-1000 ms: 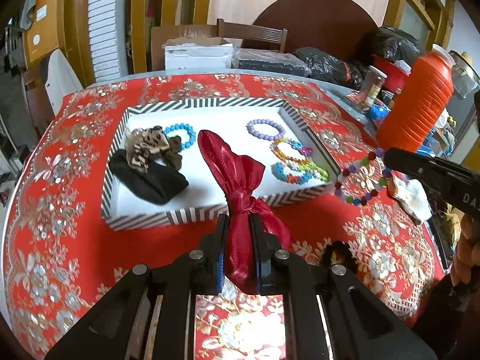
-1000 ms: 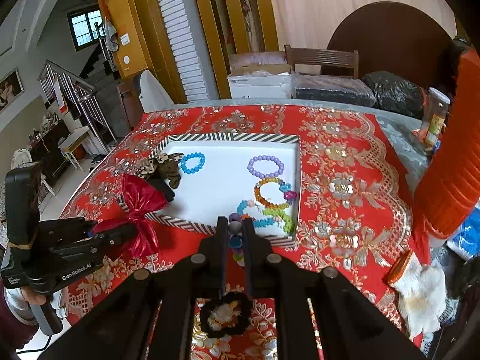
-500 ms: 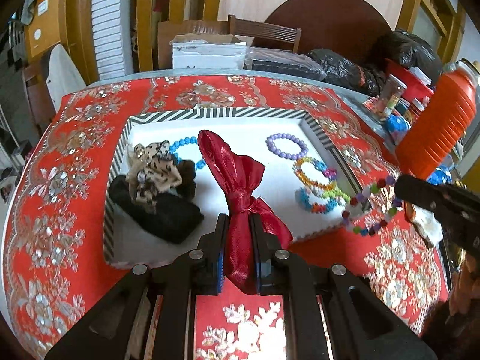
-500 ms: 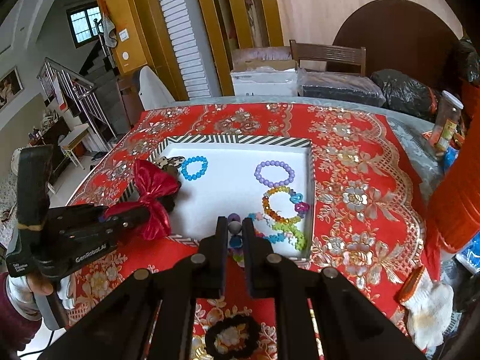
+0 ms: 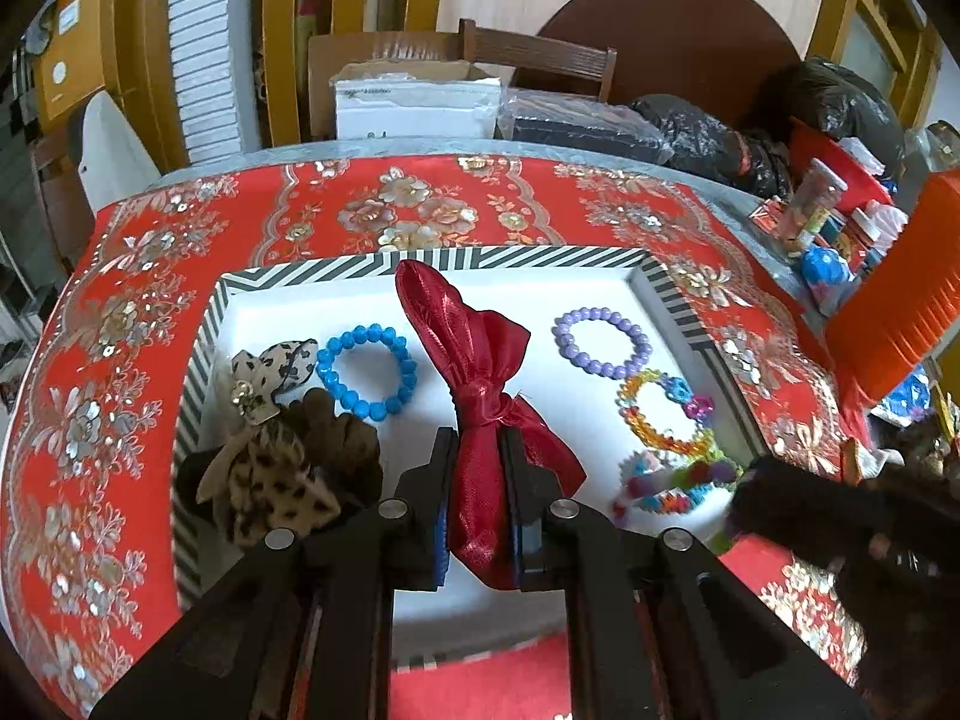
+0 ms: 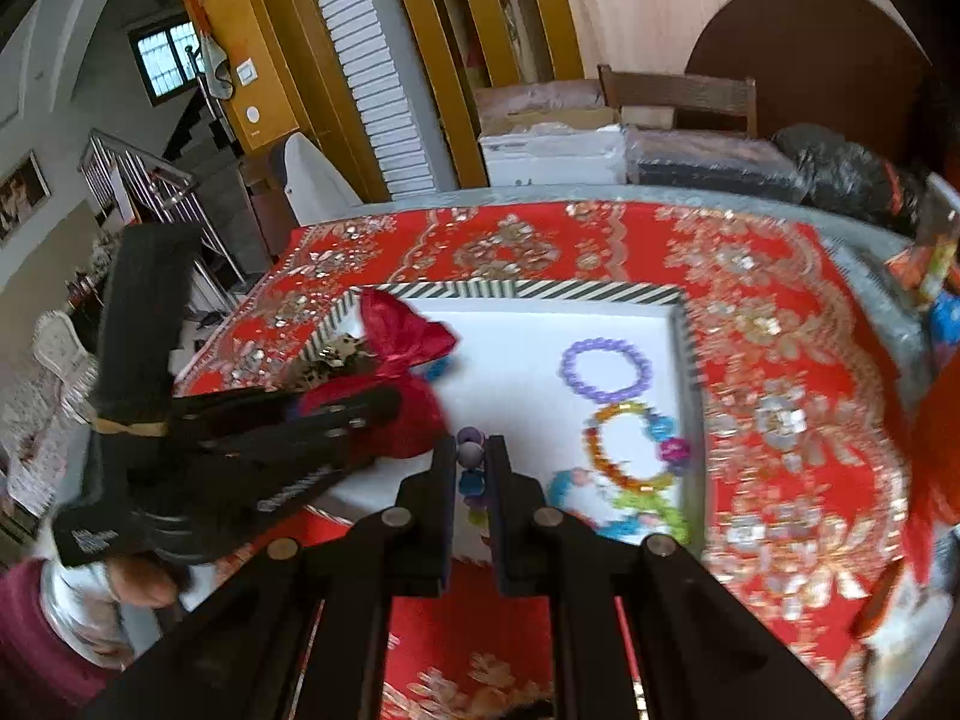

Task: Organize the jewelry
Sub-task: 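Open the right gripper to drop the bracelet while the left sets the red bow in the tray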

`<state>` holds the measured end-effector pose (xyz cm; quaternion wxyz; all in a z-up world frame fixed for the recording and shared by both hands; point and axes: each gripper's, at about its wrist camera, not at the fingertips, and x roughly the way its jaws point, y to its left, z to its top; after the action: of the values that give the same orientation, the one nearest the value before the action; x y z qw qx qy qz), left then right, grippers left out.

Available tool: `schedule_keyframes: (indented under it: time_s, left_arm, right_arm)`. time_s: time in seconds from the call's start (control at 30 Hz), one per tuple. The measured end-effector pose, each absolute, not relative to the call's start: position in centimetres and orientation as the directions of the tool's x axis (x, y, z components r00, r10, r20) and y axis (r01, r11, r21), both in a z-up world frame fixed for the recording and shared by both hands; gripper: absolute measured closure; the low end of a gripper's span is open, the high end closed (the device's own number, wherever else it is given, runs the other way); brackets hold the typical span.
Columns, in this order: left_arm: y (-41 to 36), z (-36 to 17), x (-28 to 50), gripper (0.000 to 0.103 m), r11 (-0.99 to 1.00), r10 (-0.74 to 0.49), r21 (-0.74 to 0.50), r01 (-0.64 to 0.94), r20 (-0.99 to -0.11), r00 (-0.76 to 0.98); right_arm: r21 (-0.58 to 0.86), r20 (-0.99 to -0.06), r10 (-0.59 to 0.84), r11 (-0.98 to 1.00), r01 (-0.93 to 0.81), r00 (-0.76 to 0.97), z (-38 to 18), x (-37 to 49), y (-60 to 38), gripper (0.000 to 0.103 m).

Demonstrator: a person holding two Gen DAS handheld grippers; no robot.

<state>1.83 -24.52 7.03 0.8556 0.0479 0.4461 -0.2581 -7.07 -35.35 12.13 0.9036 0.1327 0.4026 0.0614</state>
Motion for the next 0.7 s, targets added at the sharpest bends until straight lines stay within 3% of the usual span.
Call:
schedule_keyframes:
  time_s: [0.37,0.7]
  left_arm:
    - [-26.0,4.7,4.2,0.099,0.868,-0.379,-0.150,0.473,-0.817,0.435]
    - [-28.1,2.7,6.2,0.099,0.860,-0.379,-0.162,0.483,-0.837,0.395]
  right_arm:
    - [0.235,-0.827,0.150,0.968,0.092,0.542,5.6,-4.2,-36.6,0.094]
    - [0.236,-0.848,0.154,0.967,0.100,0.506,3.7,-4.3,-36.8,0.094]
